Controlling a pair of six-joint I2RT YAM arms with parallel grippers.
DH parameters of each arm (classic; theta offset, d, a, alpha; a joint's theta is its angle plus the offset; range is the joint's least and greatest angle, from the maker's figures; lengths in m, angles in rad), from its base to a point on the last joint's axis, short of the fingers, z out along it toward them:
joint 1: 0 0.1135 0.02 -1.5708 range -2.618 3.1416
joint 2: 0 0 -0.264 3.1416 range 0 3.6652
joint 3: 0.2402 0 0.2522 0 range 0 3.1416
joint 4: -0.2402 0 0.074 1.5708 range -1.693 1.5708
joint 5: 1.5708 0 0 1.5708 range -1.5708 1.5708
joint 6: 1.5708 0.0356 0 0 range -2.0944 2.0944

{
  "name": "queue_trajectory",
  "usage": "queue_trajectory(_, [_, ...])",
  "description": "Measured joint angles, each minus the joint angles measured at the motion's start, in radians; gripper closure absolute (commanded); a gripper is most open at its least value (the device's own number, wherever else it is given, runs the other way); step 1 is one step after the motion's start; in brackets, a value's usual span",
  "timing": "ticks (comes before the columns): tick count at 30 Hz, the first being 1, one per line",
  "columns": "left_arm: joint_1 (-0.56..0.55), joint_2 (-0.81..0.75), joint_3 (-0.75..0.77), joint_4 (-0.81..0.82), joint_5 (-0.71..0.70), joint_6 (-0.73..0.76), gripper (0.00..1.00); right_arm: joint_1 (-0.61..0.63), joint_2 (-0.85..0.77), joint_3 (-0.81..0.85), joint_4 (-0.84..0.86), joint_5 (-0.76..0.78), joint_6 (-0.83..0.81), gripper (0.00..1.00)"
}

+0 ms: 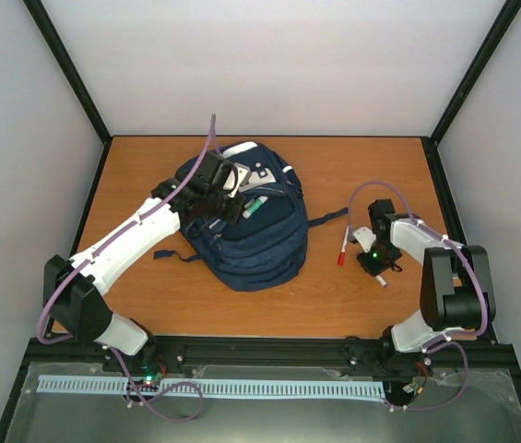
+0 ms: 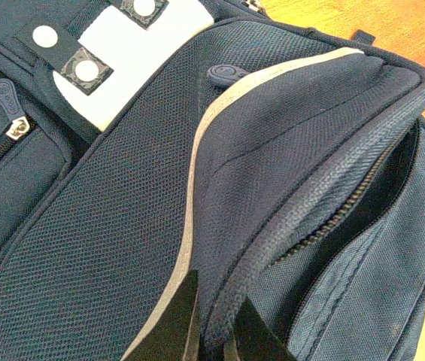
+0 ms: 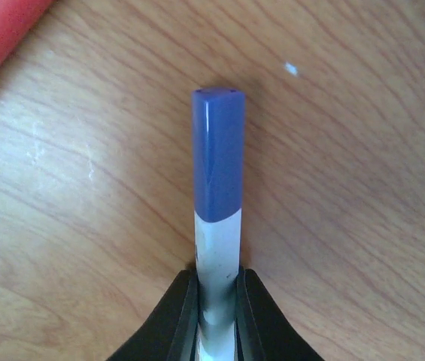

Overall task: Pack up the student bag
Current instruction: Pick up the stationery from the center of the board, then place the stationery in the student bag.

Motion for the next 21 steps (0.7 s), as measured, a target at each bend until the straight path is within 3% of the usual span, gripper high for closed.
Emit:
queue_trajectory(6, [0.000, 0.016, 0.017, -0.016, -0.005, -0.007, 0.97, -0.016, -0.125, 0.060, -0.067, -0.057, -0.039, 0.97])
queue_trajectory(13, [0.000, 0.023, 0.019, -0.030, 0.018, -0.016, 0.98, 0.006, -0.239, 0.305, -0.120, -0.158, -0.071, 0.97])
queue_trajectory(16, [0.000, 0.031, 0.037, -0.048, 0.034, -0.016, 0.98, 0.060, -0.233, 0.389, -0.127, -0.195, -0.070, 0.97])
queue_trajectory(21, [0.000, 0.036, 0.059, -0.072, 0.045, -0.016, 0.99, 0.249, -0.229, 0.489, -0.119, -0.222, -0.086, 0.97])
